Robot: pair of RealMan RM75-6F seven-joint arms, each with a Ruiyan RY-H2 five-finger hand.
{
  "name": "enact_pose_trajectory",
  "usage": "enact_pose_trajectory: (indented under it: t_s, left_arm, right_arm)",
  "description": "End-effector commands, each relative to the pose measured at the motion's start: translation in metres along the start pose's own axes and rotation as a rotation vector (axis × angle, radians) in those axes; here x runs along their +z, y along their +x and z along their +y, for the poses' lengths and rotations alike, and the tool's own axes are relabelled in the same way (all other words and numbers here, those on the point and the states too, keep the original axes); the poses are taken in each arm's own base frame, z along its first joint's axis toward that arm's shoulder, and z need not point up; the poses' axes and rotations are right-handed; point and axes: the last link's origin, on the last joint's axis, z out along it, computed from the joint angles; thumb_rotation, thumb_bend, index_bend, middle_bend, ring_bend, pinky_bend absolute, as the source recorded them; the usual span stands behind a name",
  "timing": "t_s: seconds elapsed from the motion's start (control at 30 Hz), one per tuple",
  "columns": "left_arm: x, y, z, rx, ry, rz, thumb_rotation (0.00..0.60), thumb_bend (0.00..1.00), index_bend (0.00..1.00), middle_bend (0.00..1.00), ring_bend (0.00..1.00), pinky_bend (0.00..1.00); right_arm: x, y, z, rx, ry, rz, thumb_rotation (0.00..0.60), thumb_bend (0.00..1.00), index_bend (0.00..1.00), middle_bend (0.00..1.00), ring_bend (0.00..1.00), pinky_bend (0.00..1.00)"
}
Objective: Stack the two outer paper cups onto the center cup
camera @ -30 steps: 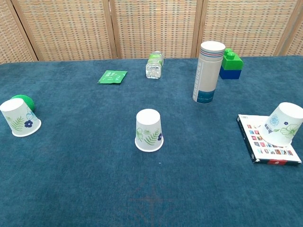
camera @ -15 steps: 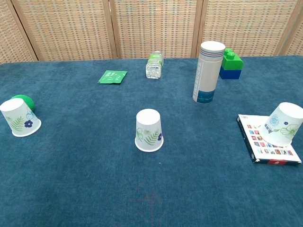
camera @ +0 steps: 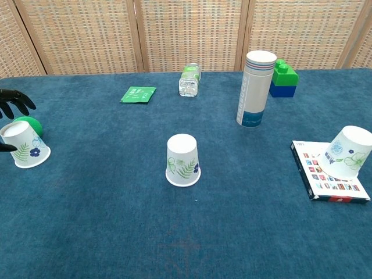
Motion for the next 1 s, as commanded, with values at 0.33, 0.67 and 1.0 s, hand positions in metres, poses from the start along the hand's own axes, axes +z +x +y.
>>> enact_pose_trajectory:
  t_s: [0.33, 0.67, 1.0]
  left_arm:
    - [0.013, -0.0085, 0.0085, 0.025, 0.019, 0.001, 0.6, 0.11, 0.33, 0.36, 0.37, 0.32]
    - [0.0152, -0.0087, 0.0081, 0.046, 0.068, 0.032, 0.6, 0.3, 0.38, 0.42, 0.42, 0.36]
    - [0.0143, -0.009, 0.0064, 0.042, 0.079, 0.034, 0.6, 0.33, 0.4, 0.43, 0.43, 0.38]
  right_arm:
    - [0.0012, 0.0013, 0.0025, 0.01, -0.007, 0.001, 0.6, 0.0, 0.0, 0.0, 0.0, 0.0]
    - [0.0019, 0.0025, 0.0045, 0.017, -0.014, 0.003, 0.6, 0.0, 0.0, 0.0, 0.0, 0.0]
    - [0.0021, 0.0016, 0.004, 0.018, -0.017, 0.002, 0.6, 0.0, 0.0, 0.0, 0.0, 0.0]
